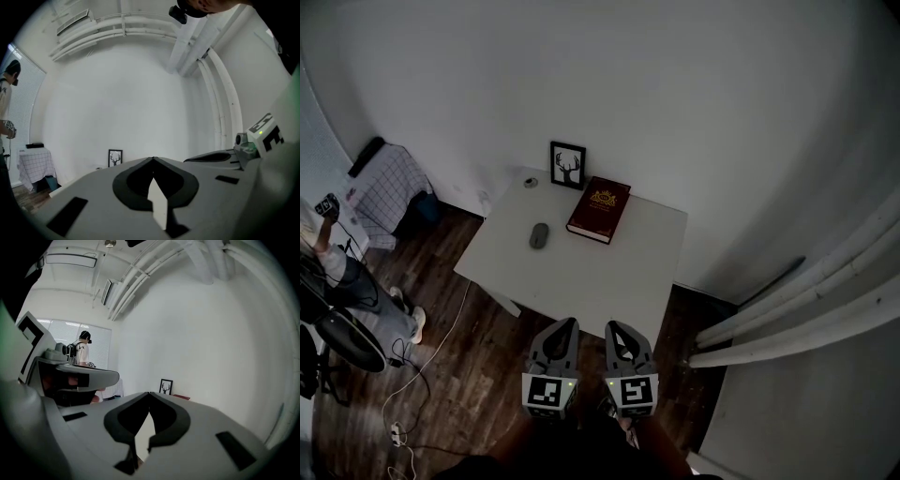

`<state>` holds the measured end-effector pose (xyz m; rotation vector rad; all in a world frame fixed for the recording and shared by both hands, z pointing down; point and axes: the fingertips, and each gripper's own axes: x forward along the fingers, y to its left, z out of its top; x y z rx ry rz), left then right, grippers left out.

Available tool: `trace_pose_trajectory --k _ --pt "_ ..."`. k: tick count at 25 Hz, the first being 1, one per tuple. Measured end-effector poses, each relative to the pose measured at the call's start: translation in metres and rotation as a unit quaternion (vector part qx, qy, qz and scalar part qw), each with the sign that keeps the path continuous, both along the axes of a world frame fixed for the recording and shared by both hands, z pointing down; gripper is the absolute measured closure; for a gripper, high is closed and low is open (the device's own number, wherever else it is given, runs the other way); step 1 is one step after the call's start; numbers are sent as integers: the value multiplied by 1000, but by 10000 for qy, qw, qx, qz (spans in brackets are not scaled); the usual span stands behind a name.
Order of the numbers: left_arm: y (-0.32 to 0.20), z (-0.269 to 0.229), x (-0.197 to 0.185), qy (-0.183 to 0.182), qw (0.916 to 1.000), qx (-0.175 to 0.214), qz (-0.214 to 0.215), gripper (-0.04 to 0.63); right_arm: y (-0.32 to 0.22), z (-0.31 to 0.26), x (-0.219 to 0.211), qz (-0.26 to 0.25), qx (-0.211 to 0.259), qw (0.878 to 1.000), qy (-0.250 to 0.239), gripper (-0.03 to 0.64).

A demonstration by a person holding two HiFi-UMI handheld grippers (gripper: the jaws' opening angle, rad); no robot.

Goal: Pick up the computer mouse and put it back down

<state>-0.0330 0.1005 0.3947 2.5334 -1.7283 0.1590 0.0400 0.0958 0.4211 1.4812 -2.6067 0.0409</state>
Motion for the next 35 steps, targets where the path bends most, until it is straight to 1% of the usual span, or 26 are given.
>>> trace_pose_trajectory --k 2,4,8,10,15,20,25,35 --pt "2 2 -6 13 10000 -21 34 595 2 2 -6 -6 37 9999 132 598" --pt "4 3 -12 21 10000 -44 31 595 6 1 -14 -21 11 9999 133 597" --pt "5 3 -20 59 10000 -40 61 595 9 -3 -24 -48 155 9993 323 598" --pt "6 3 -21 37 9999 -17 105 595 10 -10 -28 2 179 9996 213 598" --pt "6 0 -25 28 9999 41 107 595 10 -25 -33 59 400 9991 115 598" --pt "4 1 -31 44 9999 52 78 595 11 -30 -36 54 488 9988 54 598" --pt "2 2 -28 25 9999 58 95 595 10 -36 -34 13 617 9981 29 598" --pt "0 0 -28 29 9999 46 112 595 8 -39 -34 41 623 9980 -47 598"
